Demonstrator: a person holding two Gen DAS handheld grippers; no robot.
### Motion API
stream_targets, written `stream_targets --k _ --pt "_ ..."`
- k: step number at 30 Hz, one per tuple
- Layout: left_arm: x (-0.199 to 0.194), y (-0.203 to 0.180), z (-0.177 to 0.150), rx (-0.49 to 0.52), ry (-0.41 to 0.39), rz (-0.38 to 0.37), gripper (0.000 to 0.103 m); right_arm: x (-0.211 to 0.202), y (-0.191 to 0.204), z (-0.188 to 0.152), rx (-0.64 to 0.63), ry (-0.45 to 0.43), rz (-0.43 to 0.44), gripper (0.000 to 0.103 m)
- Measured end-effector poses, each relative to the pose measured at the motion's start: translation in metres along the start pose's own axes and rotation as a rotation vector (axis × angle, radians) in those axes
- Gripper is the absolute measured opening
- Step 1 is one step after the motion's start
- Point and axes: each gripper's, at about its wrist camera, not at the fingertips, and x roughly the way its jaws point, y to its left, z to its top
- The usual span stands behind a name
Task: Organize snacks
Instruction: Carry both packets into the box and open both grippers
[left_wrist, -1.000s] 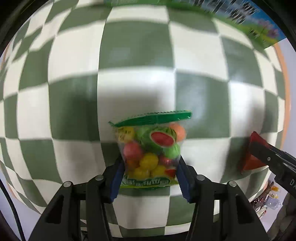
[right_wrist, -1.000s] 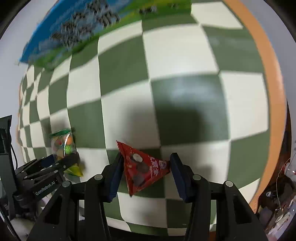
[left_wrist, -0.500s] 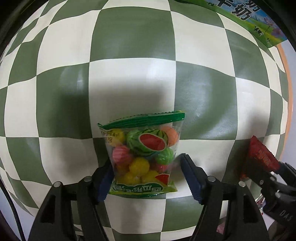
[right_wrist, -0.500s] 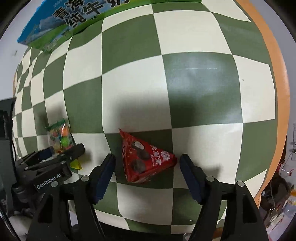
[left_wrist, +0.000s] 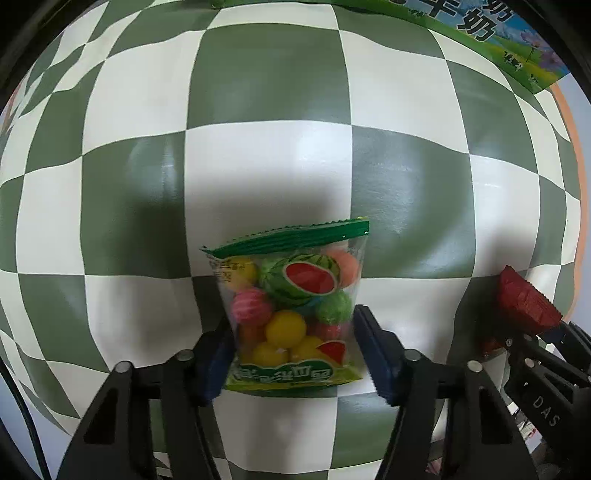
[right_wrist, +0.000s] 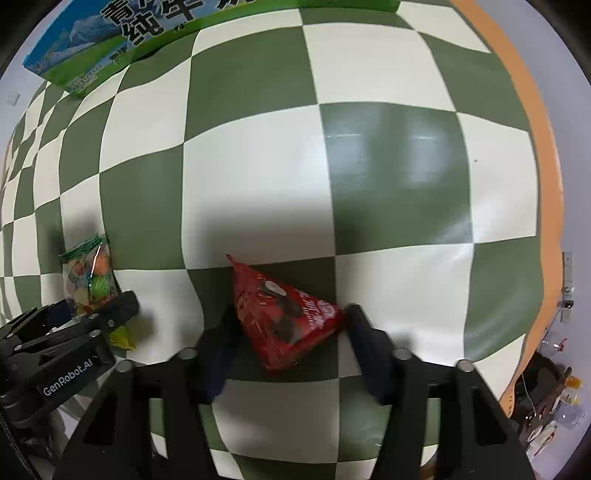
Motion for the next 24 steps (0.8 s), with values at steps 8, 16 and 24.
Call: stream_targets --k 8,16,24 --pt "-0.008 0.0 -0.006 0.017 -0.036 0.005 0.049 -0.019 -0.011 -0.015 -0.015 -0.056 -0.024 0.048" --pt "-0.051 0.003 -0.013 0.034 -0.097 -0.029 0.048 -0.047 -0.009 -0.026 -0.013 -0.105 0.035 0.046" --pt "-0.116 0.002 0.021 0.039 -0.193 -0.122 0.048 -0.108 -0.019 -0.007 -0.004 -0.174 0.136 0.046"
